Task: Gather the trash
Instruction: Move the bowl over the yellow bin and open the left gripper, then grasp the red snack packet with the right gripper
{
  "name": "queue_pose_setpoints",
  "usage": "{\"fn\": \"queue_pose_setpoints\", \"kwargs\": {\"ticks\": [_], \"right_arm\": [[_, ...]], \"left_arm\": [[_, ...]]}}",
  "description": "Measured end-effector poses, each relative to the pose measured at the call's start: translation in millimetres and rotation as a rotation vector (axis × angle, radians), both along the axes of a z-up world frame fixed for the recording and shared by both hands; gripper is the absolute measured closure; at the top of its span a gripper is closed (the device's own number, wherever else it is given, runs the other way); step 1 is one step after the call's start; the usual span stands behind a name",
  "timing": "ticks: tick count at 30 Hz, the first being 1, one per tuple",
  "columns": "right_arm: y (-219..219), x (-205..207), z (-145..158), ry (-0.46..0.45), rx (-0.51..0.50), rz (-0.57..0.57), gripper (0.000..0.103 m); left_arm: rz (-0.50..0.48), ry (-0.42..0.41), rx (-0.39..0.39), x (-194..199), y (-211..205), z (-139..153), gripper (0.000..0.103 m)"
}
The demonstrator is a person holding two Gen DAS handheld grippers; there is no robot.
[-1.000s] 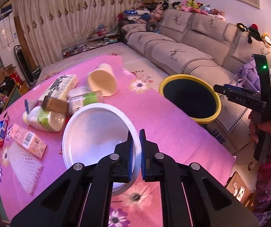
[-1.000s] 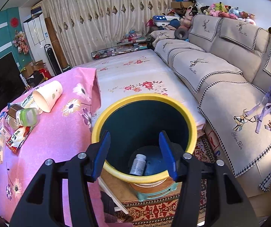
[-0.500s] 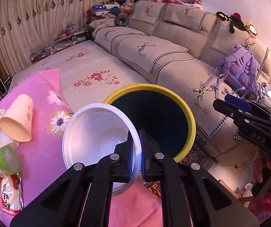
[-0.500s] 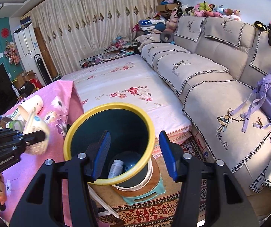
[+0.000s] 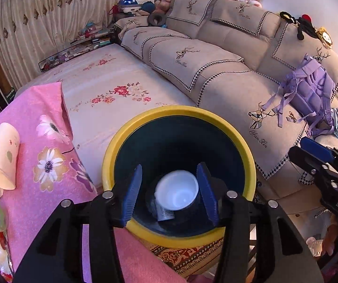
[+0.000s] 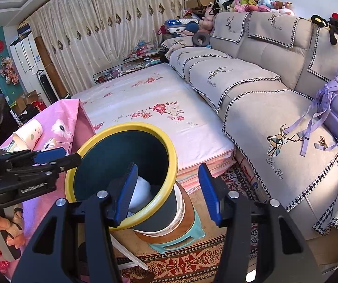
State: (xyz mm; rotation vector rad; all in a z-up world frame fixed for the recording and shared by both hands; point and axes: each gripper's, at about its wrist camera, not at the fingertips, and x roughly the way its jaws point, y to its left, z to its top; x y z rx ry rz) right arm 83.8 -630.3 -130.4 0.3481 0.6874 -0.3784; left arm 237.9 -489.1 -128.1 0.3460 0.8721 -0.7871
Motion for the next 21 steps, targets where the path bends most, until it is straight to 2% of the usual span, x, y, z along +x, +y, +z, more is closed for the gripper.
{"fn": "queue_pose_setpoints", "kwargs": {"ticks": [3,8,11,17,21], "right_arm": [[4.8,1.2,-0.9,0.001,0.003,0.011,0.051],[21.3,7.2,-0.3,0.009,-0.004,0.044,0.051],[35.3,12.8,1.7,0.008,-0.006,0.070,0.052],[78.3,31.5,7.0,0.001,-0.005,0.159,0.052],[118.7,49.0,9.5,-0.005,0.024,0.253,0.051]], "left_arm": [[0.016,0.000,-0.030,-6.8,23.5,13.3,0.051],[0.072,-0.023,-0.105,-29.0,88.6,42.9,0.037],[0.137,-0.058,-0.149,-42.5,140.2,60.9,0.025],[0.317,-0.185,-0.178,-69.0,245.3,93.3,0.011],[0.429,-0.224,-0.184,-81.7,309.4,103.9,0.010]]}}
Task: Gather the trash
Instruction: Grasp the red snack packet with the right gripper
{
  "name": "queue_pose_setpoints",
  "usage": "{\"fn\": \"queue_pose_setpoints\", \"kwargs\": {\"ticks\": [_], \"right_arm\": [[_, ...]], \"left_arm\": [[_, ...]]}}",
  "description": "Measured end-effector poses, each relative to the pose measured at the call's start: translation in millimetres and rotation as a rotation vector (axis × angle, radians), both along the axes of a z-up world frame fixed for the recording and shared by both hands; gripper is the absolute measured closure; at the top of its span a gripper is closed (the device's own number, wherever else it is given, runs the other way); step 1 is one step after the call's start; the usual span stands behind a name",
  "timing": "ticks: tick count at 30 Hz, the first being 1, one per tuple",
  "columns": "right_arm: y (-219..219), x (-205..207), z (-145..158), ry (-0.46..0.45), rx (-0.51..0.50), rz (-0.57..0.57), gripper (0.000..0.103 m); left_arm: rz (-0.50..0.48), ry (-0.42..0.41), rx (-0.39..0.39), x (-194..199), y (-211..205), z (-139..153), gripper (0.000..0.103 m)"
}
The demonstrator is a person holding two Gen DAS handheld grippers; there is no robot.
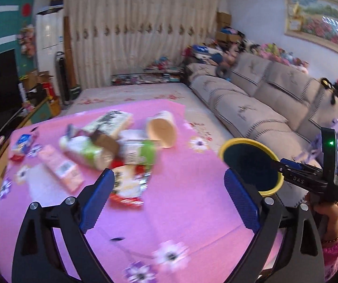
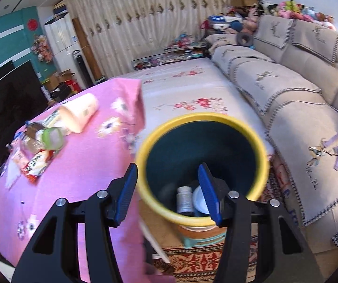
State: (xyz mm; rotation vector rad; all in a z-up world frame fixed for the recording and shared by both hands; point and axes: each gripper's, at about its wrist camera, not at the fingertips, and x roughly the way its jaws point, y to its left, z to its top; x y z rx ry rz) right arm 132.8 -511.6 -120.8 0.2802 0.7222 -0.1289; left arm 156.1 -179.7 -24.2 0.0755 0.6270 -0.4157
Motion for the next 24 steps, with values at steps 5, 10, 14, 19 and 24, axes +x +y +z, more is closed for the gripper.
{"fn": "queue_pose_setpoints", "kwargs": {"ticks": [5,10,14,19,24], "right_arm": [[66.4,27.7,7.7,-0.001,0.000,0.142,0.051],[130.8,50.4,10.2,0.003,0.036,0.261,0.046],[186.0,66.6,4.1,0.031,0.042,0.354,0.045],[248.0,78.1,-2.7,0.059,-0.062,0.456,0.045],[289.5,87.9,-8.7,0.073,-0.181,0.497,0.045]], "left_arm": [[0.141,-0.026,-0.015,-7.0,62.3,5.5,0.009],[0.231,-0.053,-0.031,-15.9,111.9,5.3,0.008],[0.254,-0.055,-0.033,-22.4,134.7,-1.8,0.008],[0.271,-0.036,-0.053,-20.9,154.6,-10.0,0.008],[0.282,-0.021,-0.073,-17.2,167.8,-18.4,0.008]]}}
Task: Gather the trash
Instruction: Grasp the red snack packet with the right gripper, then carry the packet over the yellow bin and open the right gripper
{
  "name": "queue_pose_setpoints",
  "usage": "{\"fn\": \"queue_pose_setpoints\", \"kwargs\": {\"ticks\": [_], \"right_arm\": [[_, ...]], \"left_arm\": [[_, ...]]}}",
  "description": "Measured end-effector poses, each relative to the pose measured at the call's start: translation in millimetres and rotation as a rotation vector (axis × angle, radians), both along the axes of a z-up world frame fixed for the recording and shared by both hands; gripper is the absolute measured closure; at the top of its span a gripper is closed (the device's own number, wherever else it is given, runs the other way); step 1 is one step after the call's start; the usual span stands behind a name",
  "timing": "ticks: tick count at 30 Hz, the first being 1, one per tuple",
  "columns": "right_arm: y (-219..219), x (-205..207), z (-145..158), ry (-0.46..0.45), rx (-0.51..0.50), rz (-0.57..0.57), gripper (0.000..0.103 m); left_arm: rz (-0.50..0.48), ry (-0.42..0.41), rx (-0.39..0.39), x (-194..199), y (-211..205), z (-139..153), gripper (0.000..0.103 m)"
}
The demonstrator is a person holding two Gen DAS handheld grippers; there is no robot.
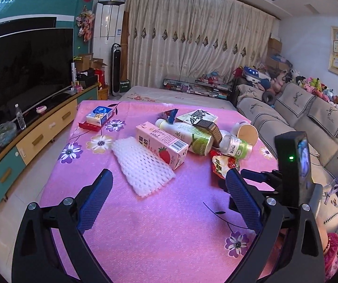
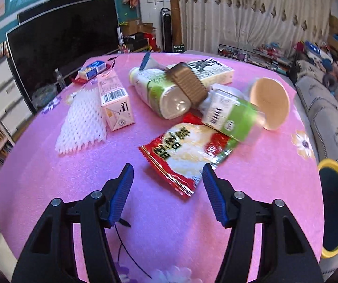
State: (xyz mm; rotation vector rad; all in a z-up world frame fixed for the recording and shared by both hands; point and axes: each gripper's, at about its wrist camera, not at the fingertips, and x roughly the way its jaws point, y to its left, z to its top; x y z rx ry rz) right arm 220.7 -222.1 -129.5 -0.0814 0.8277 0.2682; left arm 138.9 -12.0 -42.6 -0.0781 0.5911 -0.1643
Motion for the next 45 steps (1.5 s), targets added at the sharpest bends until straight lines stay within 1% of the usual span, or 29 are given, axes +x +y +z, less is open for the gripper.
{"fn": "queue_pose_setpoints", "kwargs": {"ticks": [3,4,5,6,7,9,10,12,14,16,21,28,32,36,40,42,45], "right_arm": [[14.8,12.0,-6.4,0.017,-0.038,0.009,0.046],[17.7,15.8,-9.5,0.023,-0.054,0.008,0.051],[21.7,20.9,-12.7,0.029,-0.068,0.004,0.059],[22.4,24.8,-16.2,0.036,-0.078,-0.001,0.064],[22.0,28.4,-18.8,0.043,-0.078,-0.003,0.074],[19.3,28.6,-19.5,0.045,-0.063,0.003,0.083],[18.7,26.9,-17.7,0.038,-0.058,0.008,0.093],[18.9,20.2,-11.2,0.015,-0.060,0.017,0.096],[16.0,11.9,-2.7,0.006,-0.028,0.040,0.100],[11.5,2.7,8.3,0.000,0.020,0.065,0.101],[0.6,-23.1,39.7,-0.038,0.141,0.120,0.102],[-20.3,-49.2,75.2,-0.093,0.239,0.147,0.102],[-40.8,-59.5,89.2,-0.129,0.270,0.123,0.102],[-76.3,-66.1,98.6,-0.164,0.294,0.049,0.102],[-122.3,-71.4,103.2,-0.203,0.311,-0.065,0.102],[-149.9,-72.5,101.1,-0.215,0.308,-0.138,0.102],[-189.8,-70.2,90.5,-0.206,0.294,-0.246,0.102]], "left_arm": [[-0.003,0.003,0.000,0.9,0.1,-1.4,0.008],[-0.004,0.005,-0.001,1.7,0.1,-2.2,0.008],[-0.004,0.007,-0.002,2.7,0.4,-2.8,0.008],[-0.005,0.009,-0.004,2.9,0.2,-3.3,0.008],[-0.005,0.012,-0.004,4.1,-0.7,-3.3,0.008],[-0.004,0.015,-0.004,6.3,0.0,-5.0,0.008],[-0.004,0.018,-0.005,7.3,0.4,-6.4,0.008],[-0.004,0.022,-0.004,8.6,0.9,-8.2,0.008],[-0.006,0.024,-0.004,9.4,-0.9,-8.9,0.008],[-0.009,0.023,-0.001,9.6,-2.9,-8.5,0.008],[-0.011,0.017,0.004,8.0,-6.6,-6.2,0.008],[-0.018,0.010,0.010,5.6,-9.0,-4.5,0.008],[-0.028,0.012,0.018,5.7,-14.4,-5.0,0.008],[-0.035,0.014,0.023,6.0,-20.0,-5.6,0.008],[-0.041,0.020,0.029,8.7,-25.4,-5.7,0.008],[-0.045,0.024,0.034,9.5,-27.5,-7.3,0.008],[-0.049,0.028,0.041,11.0,-31.9,-8.2,0.008]]}}
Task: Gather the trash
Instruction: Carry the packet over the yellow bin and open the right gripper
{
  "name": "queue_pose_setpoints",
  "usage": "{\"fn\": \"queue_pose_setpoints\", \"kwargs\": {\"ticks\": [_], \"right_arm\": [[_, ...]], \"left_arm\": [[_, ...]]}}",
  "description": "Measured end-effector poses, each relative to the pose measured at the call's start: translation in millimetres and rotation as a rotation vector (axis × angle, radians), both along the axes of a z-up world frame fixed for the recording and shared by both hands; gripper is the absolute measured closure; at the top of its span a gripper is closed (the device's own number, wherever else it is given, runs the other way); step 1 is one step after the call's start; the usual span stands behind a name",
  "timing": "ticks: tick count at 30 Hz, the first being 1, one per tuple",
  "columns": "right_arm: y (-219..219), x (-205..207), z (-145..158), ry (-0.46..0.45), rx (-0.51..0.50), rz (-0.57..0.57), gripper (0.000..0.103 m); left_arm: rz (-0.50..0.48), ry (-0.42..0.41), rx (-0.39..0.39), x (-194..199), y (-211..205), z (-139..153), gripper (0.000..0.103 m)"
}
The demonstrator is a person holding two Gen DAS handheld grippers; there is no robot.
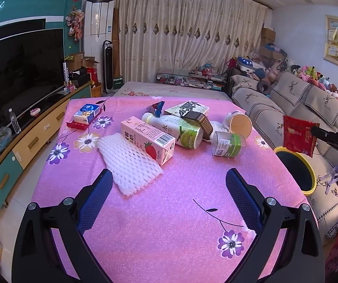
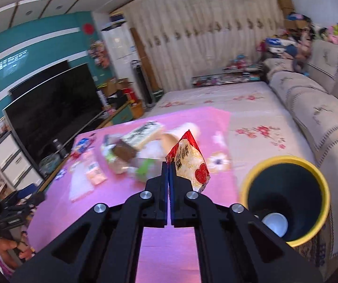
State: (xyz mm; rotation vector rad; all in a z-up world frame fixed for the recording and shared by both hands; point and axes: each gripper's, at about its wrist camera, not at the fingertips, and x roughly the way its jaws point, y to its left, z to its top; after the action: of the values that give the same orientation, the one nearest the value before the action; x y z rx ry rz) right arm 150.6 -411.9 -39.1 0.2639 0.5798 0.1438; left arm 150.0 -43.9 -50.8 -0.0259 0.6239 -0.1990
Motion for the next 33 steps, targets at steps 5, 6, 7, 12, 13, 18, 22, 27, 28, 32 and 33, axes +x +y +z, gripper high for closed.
{"fn": "queue_pose_setpoints", "kwargs": {"ticks": [5,6,7,12,13,18,22,27,28,32,33], "right_arm": [[-58.5,15.3,-40.2,0.106,-0.008,-0.154,0.102],[-69.5,19.0,-50.5,0.128,-0.005,-0.181,0.102],[-79.3,22.6,-60.9,0.149,-0.003,-0.208,0.102],[-112.3,37.3,-107.6,0.240,0.005,-0.291,0.101],[-115.5,39.5,-114.9,0.254,0.005,-0.300,0.101],[-130.7,46.9,-134.4,0.295,0.002,-0.346,0.098],[-134.0,43.5,-137.8,0.297,-0.014,-0.378,0.077],[-132.5,35.4,-133.2,0.284,-0.024,-0.386,0.077],[-131.7,34.1,-131.5,0.280,-0.023,-0.384,0.077],[-124.9,32.9,-124.0,0.263,-0.025,-0.373,0.077],[-123.5,33.4,-122.5,0.261,-0.023,-0.368,0.077]], "left_arm": [[-0.005,0.009,0.007,4.1,-7.0,-2.0,0.008],[-0.007,0.012,0.010,5.0,-9.5,-2.7,0.008],[-0.010,0.014,0.012,6.4,-11.5,-3.4,0.008],[-0.020,0.020,0.032,8.4,-20.7,-5.3,0.008],[-0.020,0.021,0.034,8.8,-21.4,-5.7,0.008],[-0.020,0.028,0.042,11.7,-25.4,-7.1,0.008],[-0.023,0.037,0.047,14.0,-27.9,-9.6,0.008],[-0.016,0.049,0.051,18.2,-26.9,-13.8,0.008],[-0.010,0.054,0.052,19.9,-25.7,-15.8,0.008],[0.040,0.081,0.056,30.5,-15.4,-25.8,0.008],[0.053,0.088,0.057,33.5,-13.0,-28.3,0.008]]}}
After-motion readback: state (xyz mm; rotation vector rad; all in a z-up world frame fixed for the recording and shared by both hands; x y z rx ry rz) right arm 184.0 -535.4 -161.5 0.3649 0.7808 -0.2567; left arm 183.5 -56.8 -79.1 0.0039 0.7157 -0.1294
